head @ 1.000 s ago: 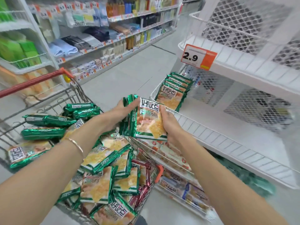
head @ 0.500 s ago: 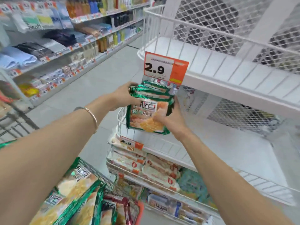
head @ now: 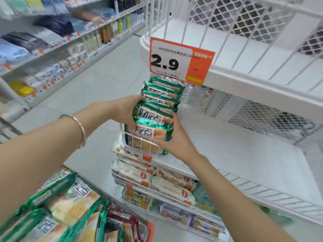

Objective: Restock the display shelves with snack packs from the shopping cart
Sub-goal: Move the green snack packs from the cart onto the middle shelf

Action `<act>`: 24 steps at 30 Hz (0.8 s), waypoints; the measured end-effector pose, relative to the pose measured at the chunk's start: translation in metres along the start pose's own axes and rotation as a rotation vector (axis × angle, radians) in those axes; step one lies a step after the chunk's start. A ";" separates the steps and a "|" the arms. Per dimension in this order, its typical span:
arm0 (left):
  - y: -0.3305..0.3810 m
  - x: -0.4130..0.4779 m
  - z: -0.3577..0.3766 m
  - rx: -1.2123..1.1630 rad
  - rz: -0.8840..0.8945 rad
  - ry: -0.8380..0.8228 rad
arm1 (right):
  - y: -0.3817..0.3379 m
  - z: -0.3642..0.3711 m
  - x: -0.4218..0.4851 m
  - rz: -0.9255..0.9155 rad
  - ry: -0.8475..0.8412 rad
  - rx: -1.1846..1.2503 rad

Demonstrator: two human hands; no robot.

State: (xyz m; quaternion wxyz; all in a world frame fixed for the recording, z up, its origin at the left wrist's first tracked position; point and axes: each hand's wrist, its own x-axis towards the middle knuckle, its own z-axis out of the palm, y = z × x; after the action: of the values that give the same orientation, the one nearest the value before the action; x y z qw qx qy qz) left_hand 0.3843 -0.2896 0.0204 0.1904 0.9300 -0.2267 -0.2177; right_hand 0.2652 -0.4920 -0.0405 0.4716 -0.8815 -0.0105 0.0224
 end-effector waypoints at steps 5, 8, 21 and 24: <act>-0.002 -0.010 0.012 0.158 -0.038 -0.023 | -0.005 -0.009 0.003 0.028 0.097 0.139; -0.012 -0.011 0.030 0.337 -0.037 0.004 | -0.002 0.003 0.009 -0.065 -0.127 -0.195; -0.035 0.006 0.042 0.542 0.092 0.139 | 0.008 -0.001 0.017 -0.231 -0.099 -0.835; -0.034 0.007 0.044 0.544 0.078 0.160 | 0.015 0.000 0.019 -0.227 -0.095 -0.824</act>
State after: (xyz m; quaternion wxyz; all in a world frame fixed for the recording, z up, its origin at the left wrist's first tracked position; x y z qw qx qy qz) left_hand 0.3798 -0.2770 -0.0342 -0.0408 0.9517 -0.2968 -0.0674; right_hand 0.2842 -0.4992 -0.0540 0.0787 -0.9874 -0.1373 0.0047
